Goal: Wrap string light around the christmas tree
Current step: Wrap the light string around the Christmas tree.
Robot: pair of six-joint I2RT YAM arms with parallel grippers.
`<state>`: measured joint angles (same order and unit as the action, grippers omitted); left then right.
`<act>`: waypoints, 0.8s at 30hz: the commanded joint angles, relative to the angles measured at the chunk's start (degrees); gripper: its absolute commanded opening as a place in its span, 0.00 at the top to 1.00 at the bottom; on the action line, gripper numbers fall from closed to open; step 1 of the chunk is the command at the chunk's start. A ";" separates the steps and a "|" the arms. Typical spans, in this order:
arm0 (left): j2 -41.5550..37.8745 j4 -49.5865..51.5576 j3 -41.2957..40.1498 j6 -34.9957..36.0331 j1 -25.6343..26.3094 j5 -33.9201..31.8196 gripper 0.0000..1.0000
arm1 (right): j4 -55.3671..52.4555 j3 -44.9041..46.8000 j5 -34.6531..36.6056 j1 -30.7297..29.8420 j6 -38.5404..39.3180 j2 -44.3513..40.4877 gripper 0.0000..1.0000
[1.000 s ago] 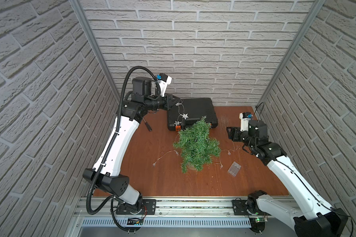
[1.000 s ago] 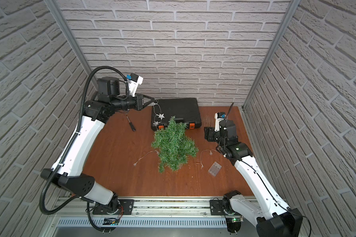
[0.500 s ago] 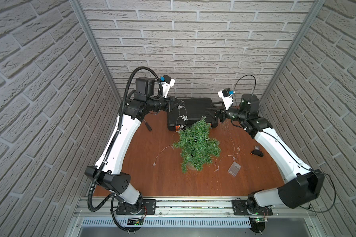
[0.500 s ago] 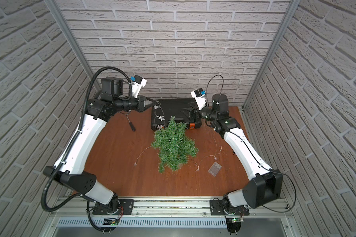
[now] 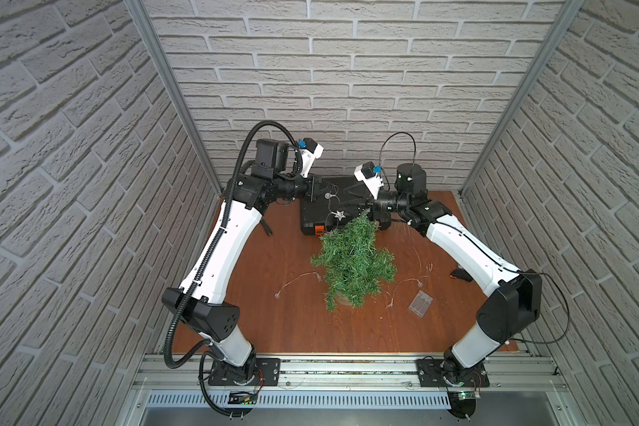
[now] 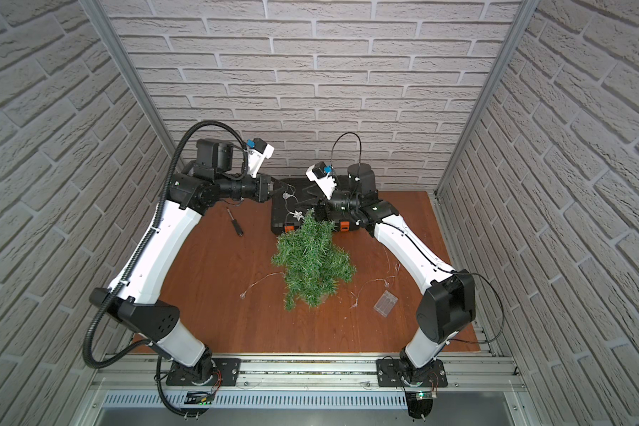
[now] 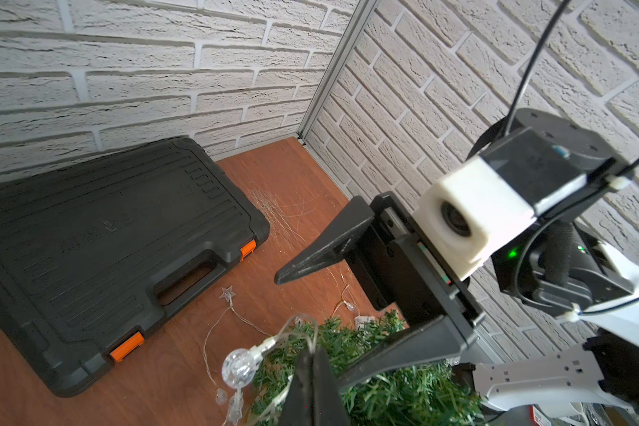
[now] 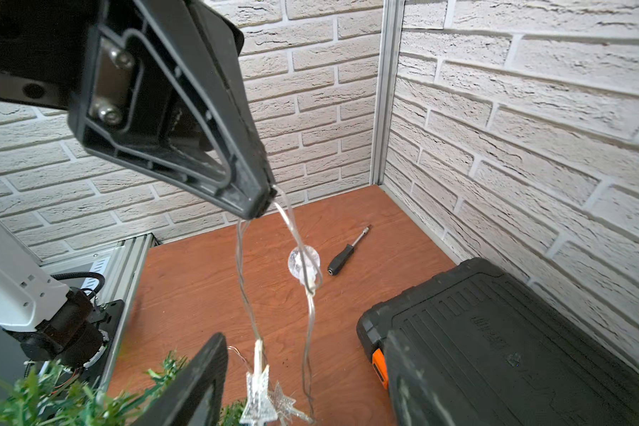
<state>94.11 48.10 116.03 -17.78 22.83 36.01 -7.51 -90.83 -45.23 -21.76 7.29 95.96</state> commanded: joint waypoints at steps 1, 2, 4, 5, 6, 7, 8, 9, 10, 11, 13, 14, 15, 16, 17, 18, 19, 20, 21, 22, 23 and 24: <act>0.04 -2.11 1.83 -0.84 0.48 2.31 1.00 | 2.88 -3.13 3.83 -0.48 -0.22 1.84 0.34; -0.06 -2.11 1.92 -0.80 0.54 2.40 1.00 | 2.76 -3.87 4.29 -0.48 -0.39 2.70 0.35; -0.25 -2.11 1.89 -0.68 0.62 3.00 1.00 | 2.65 -4.67 5.86 -0.86 -0.63 3.97 0.37; -0.47 -2.17 1.92 -0.72 0.59 3.69 1.00 | 2.82 -5.00 7.41 -0.90 -0.67 4.43 0.38; -0.63 -2.19 1.84 -0.79 0.63 3.97 1.00 | 3.18 -5.06 7.77 -0.92 -0.83 4.88 0.39; -0.81 -2.26 1.79 -0.93 0.71 3.99 1.00 | 3.37 -5.14 7.46 -0.96 -0.85 5.25 0.39; -1.01 -2.38 1.68 -1.03 0.65 4.07 1.00 | 3.45 -5.31 7.06 -1.10 -0.90 5.61 0.39; -1.33 -2.56 1.58 -1.11 0.66 3.98 1.00 | 3.54 -5.54 7.15 -1.29 -0.92 5.90 0.39; -1.58 -2.64 1.52 -1.09 0.70 3.98 1.00 | 3.75 -5.59 7.59 -1.34 -1.00 6.14 0.39; -2.01 -2.65 1.40 -1.08 0.65 3.85 1.00 | 4.42 -5.38 8.43 -1.36 -1.33 6.25 0.40; -2.72 -2.55 1.20 -1.01 0.66 3.54 1.00 | 6.09 -4.77 11.09 -1.36 -1.91 6.24 0.40; -3.09 -2.48 1.10 -0.94 0.64 3.42 1.00 | 6.68 -4.65 12.86 -1.36 -2.03 6.31 0.41; -3.58 -2.48 0.92 -0.74 0.65 3.58 1.00 | 7.17 -4.71 15.05 -1.36 -2.54 6.55 0.41; -4.06 -2.57 0.55 -0.53 0.66 3.63 1.00 | 7.54 -4.87 16.98 -1.28 -3.18 6.80 0.42; -4.80 -2.63 0.20 -0.35 0.65 3.63 1.00 | 8.20 -5.05 18.79 -1.09 -4.04 7.07 0.42; -5.51 -2.74 -0.43 -0.25 0.69 3.67 1.00 | 9.21 -5.14 20.13 -1.01 -5.08 7.42 0.42; -6.26 -2.90 -1.07 -0.15 0.64 3.63 1.00 | 10.03 -5.24 21.20 -0.88 -6.03 7.63 0.42; -7.02 -3.21 -1.82 -0.11 0.70 3.79 1.00 | 11.14 -5.39 22.43 -0.85 -6.89 7.98 0.42; -7.73 -3.32 -2.39 -0.07 0.66 4.01 1.00 | 12.45 -5.42 24.01 -0.83 -7.82 8.26 0.42; -8.24 -3.32 -2.81 0.00 0.68 4.14 1.00 | 13.50 -5.41 25.27 -0.75 -8.65 8.55 0.42; -8.80 -3.13 -3.23 0.19 0.72 4.09 1.00 | 14.83 -5.42 26.83 -0.76 -9.61 8.79 0.42; -9.32 -2.73 -3.50 0.57 0.67 3.83 1.00 | 16.09 -5.41 28.70 -0.68 -10.62 9.01 0.42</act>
<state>87.18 47.59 113.69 -18.00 23.27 38.72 1.91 -94.83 -23.18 -22.70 0.75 104.25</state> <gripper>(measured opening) 0.044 0.577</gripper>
